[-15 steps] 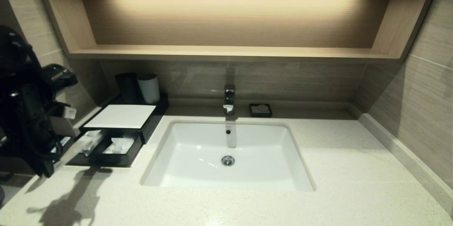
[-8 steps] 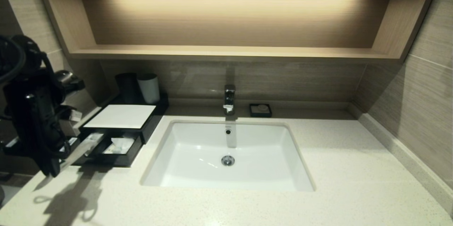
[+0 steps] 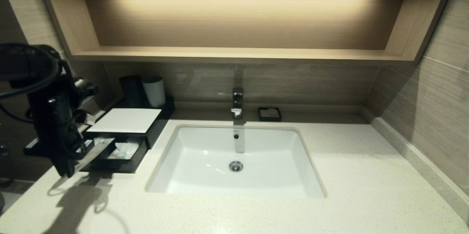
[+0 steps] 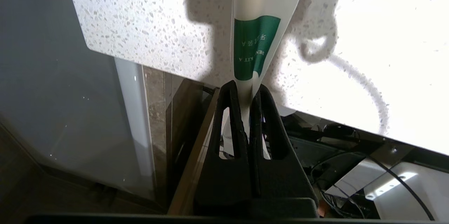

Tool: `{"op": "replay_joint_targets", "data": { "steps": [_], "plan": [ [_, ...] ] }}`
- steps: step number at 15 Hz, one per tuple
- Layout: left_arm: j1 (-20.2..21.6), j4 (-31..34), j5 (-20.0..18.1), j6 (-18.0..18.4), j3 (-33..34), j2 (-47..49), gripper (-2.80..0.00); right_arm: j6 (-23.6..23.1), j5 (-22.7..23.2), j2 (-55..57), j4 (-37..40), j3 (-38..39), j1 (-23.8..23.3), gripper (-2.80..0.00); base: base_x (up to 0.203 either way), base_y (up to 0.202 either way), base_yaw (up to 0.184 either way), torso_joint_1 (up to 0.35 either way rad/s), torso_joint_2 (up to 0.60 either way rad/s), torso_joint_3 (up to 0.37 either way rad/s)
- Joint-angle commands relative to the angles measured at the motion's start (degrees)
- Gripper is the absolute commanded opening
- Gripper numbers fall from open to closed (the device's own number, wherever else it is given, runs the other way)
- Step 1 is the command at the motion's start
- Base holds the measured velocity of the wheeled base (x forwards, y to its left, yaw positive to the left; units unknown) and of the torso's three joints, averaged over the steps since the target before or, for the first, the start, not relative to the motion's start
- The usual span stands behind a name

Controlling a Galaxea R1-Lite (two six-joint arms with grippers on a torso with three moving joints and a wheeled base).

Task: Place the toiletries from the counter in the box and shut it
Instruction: Place the bathroom toiletry into the drawer

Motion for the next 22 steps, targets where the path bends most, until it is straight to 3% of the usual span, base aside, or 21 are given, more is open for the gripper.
{"op": "replay_joint_targets", "data": {
  "steps": [1,5,12,22],
  "plan": [
    [0.03,0.43,0.08,-0.06,-2.62,3.25,-2.80,0.03,0.01,0.06,-0.02,0.00,0.00,-2.80,0.000,0.000,0.000,0.000,0.00,0.000],
    [0.03,0.05,0.14,0.06,-7.30,6.57,-2.80,0.03,0.01,0.06,-0.02,0.00,0.00,-2.80,0.000,0.000,0.000,0.000,0.00,0.000],
    [0.03,-7.57,2.45,1.20,-7.49,9.92,-2.80,0.03,0.01,0.06,-0.02,0.00,0.00,-2.80,0.000,0.000,0.000,0.000,0.00,0.000],
    [0.03,-16.35,2.45,1.34,-7.49,10.61,-2.80,0.03,0.01,0.06,-0.02,0.00,0.00,-2.80,0.000,0.000,0.000,0.000,0.00,0.000]
  ]
}}
